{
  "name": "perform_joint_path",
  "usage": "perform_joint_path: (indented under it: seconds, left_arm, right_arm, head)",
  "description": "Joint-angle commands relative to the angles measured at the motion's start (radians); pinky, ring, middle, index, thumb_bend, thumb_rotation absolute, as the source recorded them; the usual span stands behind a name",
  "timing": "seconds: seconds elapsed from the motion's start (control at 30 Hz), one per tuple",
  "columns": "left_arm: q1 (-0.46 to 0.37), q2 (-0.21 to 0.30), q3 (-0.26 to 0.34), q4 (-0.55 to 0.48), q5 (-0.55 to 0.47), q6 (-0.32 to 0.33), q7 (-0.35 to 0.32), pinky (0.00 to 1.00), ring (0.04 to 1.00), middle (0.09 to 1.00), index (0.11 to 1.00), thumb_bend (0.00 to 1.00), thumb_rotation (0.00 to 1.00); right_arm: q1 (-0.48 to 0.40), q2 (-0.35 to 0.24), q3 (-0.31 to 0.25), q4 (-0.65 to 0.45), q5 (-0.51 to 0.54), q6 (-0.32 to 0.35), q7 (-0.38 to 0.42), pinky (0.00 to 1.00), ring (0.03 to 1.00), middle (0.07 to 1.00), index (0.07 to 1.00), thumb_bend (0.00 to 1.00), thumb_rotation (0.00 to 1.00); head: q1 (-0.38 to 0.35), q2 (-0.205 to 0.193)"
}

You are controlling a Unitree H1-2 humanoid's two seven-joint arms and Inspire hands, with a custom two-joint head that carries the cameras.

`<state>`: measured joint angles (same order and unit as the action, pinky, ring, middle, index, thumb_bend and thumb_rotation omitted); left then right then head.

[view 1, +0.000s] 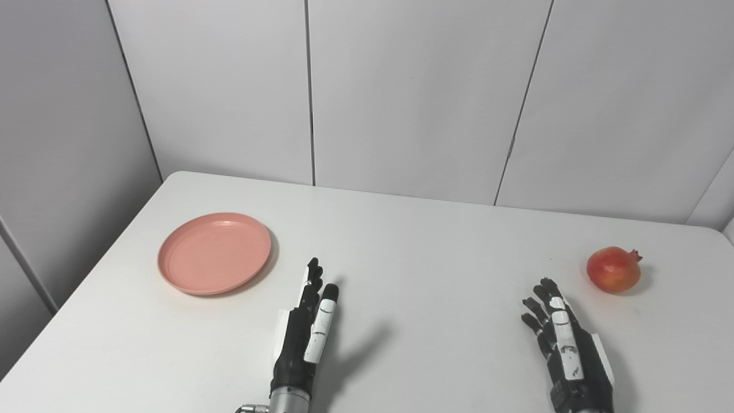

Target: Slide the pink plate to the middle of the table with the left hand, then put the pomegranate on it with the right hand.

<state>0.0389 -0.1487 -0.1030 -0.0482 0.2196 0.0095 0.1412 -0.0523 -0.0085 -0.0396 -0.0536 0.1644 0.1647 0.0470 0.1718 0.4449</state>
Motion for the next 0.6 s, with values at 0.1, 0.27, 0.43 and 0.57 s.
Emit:
perform_joint_path:
  seconds: [0.1, 0.27, 0.43, 0.57]
  left_arm:
    - [-0.013, -0.026, -0.014, 0.065, -0.004, -0.048, 0.009, 1.0, 0.993, 0.992, 1.0, 0.65, 1.0]
    - [-0.012, -0.026, -0.015, 0.077, -0.004, -0.061, 0.012, 1.0, 0.993, 0.991, 1.0, 0.65, 1.0]
    - [-0.01, -0.022, -0.014, 0.079, -0.012, -0.068, 0.007, 1.0, 0.998, 0.995, 1.0, 0.65, 1.0]
    - [-0.01, -0.022, -0.008, 0.078, -0.017, -0.072, 0.011, 1.0, 0.991, 0.991, 1.0, 0.65, 1.0]
  right_arm:
    - [0.003, -0.006, -0.014, 0.064, 0.021, -0.017, 0.017, 1.0, 0.908, 0.931, 0.925, 0.69, 0.83]
    - [0.0, -0.005, -0.016, 0.081, 0.023, -0.029, 0.022, 1.0, 0.91, 0.931, 0.929, 0.66, 0.83]
    - [0.0, 0.0, -0.015, 0.082, 0.018, -0.023, 0.019, 1.0, 0.901, 0.927, 0.926, 0.66, 0.82]
    - [0.003, 0.003, -0.009, 0.074, 0.01, -0.014, 0.015, 1.0, 0.903, 0.929, 0.929, 0.67, 0.83]
  head:
    - [0.013, -0.031]
    - [0.01, -0.042]
    - [0.011, -0.042]
    - [0.011, -0.042]
